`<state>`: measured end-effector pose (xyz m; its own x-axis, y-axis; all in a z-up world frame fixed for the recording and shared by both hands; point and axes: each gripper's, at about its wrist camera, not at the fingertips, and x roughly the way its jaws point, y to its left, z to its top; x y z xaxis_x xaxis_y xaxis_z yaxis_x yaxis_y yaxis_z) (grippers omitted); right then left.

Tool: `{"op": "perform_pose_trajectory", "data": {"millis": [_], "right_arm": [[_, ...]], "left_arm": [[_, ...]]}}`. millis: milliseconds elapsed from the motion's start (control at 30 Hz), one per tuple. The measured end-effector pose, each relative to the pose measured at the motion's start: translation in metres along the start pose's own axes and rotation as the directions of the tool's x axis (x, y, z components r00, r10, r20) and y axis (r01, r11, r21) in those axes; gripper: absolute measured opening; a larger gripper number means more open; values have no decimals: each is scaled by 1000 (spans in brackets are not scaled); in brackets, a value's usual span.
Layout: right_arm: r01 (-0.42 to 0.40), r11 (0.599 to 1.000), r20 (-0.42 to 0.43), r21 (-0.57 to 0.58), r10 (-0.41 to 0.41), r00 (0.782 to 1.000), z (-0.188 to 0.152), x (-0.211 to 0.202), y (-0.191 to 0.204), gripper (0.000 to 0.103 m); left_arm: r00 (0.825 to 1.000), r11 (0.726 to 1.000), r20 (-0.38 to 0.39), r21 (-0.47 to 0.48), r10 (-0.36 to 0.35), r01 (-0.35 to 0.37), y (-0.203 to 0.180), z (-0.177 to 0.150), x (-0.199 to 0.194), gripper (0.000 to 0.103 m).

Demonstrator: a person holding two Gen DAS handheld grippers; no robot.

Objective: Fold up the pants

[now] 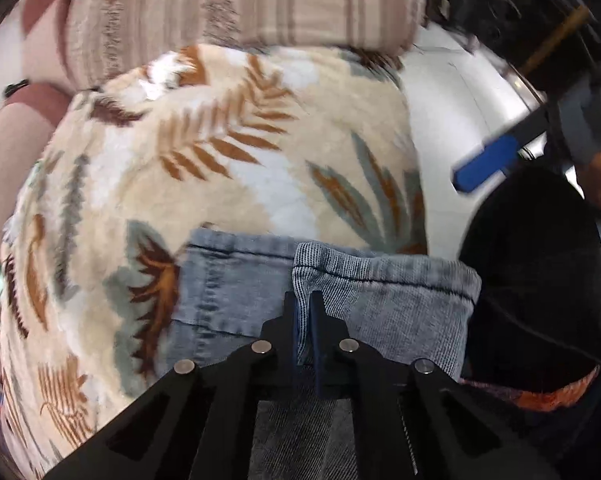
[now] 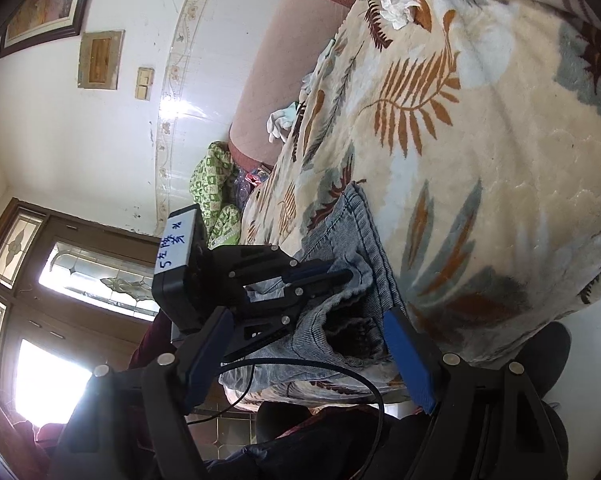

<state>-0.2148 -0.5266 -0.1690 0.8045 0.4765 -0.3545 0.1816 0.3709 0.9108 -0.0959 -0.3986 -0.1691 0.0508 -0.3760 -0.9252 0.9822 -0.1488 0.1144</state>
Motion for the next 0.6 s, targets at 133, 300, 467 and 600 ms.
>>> {"op": "perform_pose_trajectory", "data": {"millis": [133,300,467,600], "right_arm": [[-19,1000,-2,14,19,1000,2,7,2,80],[23,999,5,30,-23,1000,18,25,8,82],[0,1000,-2,10,1,1000,33,53,22,82],[13,1000,-89,3,-13,996,32,93,26,82]], "left_arm": [[997,991,70,-136,23,-14,39,5,-21,5],[991,965,95,-254,89,-62,77,8,-21,4],[995,963,50,-259,90,-74,81,8,7,5],[997,938,48,-343,68,-47,99,6,4,7]]}}
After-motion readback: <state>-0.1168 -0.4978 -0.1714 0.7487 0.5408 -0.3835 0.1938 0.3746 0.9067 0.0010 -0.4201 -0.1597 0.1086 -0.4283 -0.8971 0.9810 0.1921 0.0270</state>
